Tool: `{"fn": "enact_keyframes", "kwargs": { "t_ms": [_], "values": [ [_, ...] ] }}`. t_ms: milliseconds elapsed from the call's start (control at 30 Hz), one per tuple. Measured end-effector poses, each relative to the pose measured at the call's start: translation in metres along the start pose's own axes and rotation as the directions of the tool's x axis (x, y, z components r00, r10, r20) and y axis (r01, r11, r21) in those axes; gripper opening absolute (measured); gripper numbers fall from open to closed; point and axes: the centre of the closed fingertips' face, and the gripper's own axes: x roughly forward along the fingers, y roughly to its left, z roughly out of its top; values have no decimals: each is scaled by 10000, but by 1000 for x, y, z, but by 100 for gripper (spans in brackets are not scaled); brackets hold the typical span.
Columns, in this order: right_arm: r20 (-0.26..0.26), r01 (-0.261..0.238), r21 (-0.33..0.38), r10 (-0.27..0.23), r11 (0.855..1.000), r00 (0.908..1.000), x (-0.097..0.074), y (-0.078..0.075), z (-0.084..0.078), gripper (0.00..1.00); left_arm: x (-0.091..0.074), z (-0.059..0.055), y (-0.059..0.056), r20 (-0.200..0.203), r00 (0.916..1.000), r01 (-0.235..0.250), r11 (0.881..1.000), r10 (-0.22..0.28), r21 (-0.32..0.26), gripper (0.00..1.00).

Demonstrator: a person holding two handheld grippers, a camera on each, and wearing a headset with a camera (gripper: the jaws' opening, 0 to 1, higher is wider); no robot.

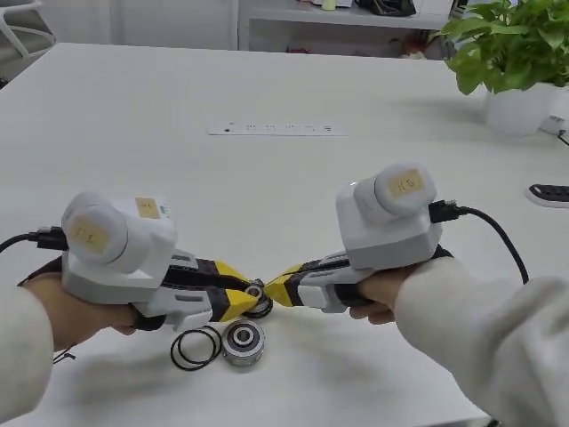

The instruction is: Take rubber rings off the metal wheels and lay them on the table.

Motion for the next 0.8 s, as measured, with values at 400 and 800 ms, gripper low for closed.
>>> {"fn": "enact_keyframes", "kwargs": {
  "t_ms": [400, 800],
  "values": [
    [640, 16, 200, -28, 9998, 9979, -5, -2, 15, 0, 1, 2, -1, 173, 9998, -101, 9992, 108, -398, 14],
    [601, -5, 274, -11, 9996, 9982, -4, -3, 13, 0, -7, 5, -10, -293, 9991, 326, 9987, -314, 401, 17]
  ]
}}
